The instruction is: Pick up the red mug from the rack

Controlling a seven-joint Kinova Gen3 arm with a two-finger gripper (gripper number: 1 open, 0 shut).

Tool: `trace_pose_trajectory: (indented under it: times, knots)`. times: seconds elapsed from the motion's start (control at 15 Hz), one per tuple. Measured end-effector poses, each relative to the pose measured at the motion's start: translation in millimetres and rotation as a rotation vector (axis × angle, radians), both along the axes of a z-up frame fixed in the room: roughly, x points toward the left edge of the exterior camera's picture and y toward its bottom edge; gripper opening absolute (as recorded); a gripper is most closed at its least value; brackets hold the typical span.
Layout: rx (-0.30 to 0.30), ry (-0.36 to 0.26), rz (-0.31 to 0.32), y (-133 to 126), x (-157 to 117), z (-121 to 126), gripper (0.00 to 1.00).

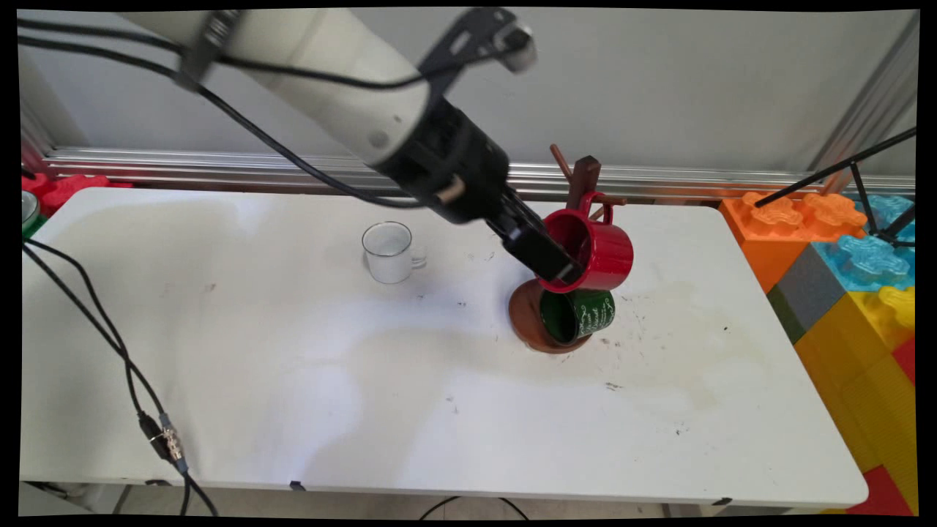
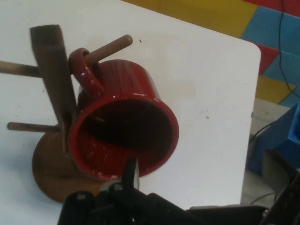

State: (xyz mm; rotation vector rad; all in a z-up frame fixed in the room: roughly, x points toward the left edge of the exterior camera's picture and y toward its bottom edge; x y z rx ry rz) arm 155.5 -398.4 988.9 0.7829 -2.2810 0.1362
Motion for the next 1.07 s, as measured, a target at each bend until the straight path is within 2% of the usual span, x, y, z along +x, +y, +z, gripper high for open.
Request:
trace_pose_trajectory:
  times: [0.4,1.07]
  knots:
    - [-0.018,0.021,0.011,-7.3,-24.7,-38.2,1.00]
    - [-0.047,0.085,0.027,-15.4,-42.2,-91.4,1.00]
